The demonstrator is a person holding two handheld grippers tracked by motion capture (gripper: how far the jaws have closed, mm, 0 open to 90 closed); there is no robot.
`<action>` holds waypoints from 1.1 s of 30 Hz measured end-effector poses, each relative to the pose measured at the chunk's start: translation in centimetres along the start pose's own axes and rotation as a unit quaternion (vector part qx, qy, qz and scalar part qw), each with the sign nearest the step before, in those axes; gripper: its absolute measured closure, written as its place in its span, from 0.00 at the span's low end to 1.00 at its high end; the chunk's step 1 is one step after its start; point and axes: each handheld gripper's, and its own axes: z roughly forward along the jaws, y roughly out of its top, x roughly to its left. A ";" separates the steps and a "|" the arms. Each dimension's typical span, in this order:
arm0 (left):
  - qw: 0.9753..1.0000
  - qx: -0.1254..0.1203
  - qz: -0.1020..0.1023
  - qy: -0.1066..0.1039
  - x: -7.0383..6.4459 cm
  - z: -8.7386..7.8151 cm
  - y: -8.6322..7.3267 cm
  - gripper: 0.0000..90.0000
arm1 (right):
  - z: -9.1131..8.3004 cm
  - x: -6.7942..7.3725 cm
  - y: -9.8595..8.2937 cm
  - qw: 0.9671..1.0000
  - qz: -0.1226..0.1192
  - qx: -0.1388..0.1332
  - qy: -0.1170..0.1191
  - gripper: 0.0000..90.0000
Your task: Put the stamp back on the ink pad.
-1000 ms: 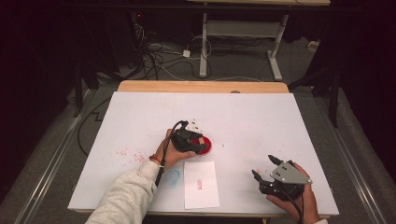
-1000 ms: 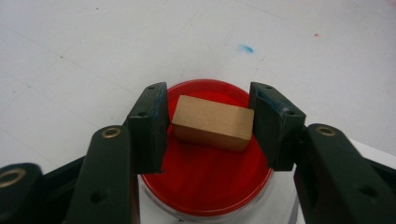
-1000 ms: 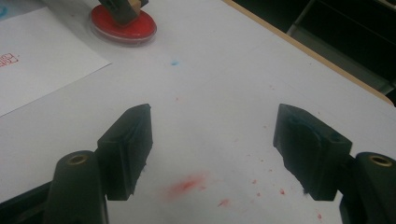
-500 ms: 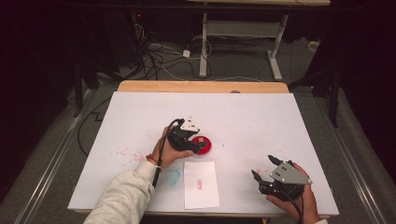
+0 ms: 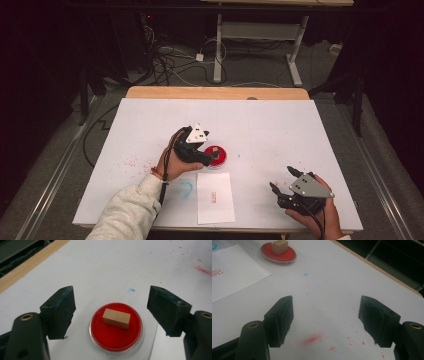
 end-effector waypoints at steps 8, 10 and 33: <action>0.999 -0.015 0.035 0.026 -1.0 -1.8 0.1 0.23 | -0.2 0.0 0.1 1.000 0.000 -0.004 -0.001 0.32; 0.999 -0.020 0.039 0.025 -1.2 -2.3 0.1 0.23 | -0.2 0.1 0.1 1.000 0.000 -0.005 0.000 0.32; 0.995 -0.028 0.064 0.068 -2.6 -5.9 -2.7 0.21 | -0.5 0.3 0.4 1.000 -0.002 -0.016 0.002 0.32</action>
